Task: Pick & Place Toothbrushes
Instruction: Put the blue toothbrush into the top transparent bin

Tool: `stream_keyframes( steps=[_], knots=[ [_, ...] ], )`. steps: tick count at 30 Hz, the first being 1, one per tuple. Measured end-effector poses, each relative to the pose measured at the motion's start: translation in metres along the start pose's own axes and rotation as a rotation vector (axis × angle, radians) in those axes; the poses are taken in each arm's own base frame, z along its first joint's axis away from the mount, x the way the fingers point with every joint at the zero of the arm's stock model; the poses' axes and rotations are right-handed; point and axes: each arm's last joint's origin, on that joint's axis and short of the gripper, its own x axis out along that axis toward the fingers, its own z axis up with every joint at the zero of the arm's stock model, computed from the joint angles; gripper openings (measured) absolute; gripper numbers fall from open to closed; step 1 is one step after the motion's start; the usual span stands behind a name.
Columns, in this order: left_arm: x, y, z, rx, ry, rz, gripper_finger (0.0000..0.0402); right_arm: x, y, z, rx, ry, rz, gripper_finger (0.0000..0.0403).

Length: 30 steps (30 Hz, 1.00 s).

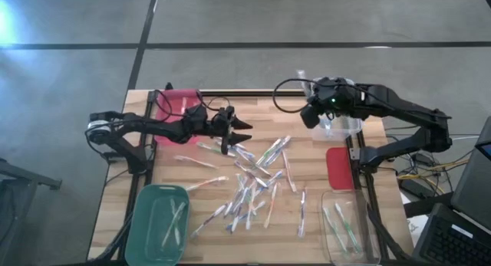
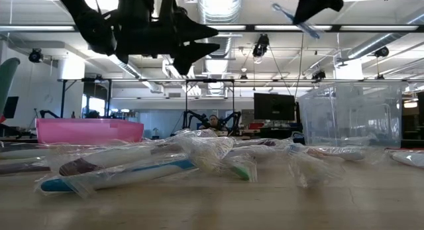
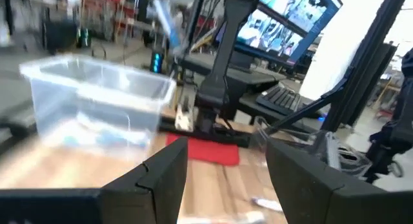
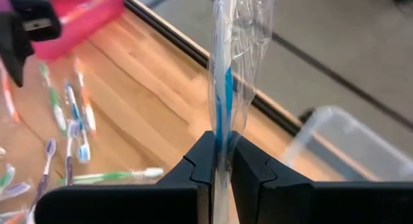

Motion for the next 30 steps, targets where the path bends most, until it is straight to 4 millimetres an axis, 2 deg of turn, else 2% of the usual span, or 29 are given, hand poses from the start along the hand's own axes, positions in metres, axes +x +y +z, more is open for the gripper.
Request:
stream_keyframes(
  steps=[11, 21, 30],
  knots=[
    [0.000, 0.002, -0.011, -0.078, 0.101, 0.028, 0.0213, -0.001, -0.030, -0.012, 0.261, 0.177, -0.151, 0.0022],
    [-0.002, 0.004, -0.018, -0.132, 0.170, 0.050, 0.0214, 0.008, -0.045, -0.008, 0.371, 0.215, -0.196, 0.0022],
    [-0.003, 0.004, -0.023, -0.187, 0.212, 0.067, 0.0213, 0.016, -0.066, -0.007, 0.418, 0.273, -0.220, 0.0022]
  ],
)
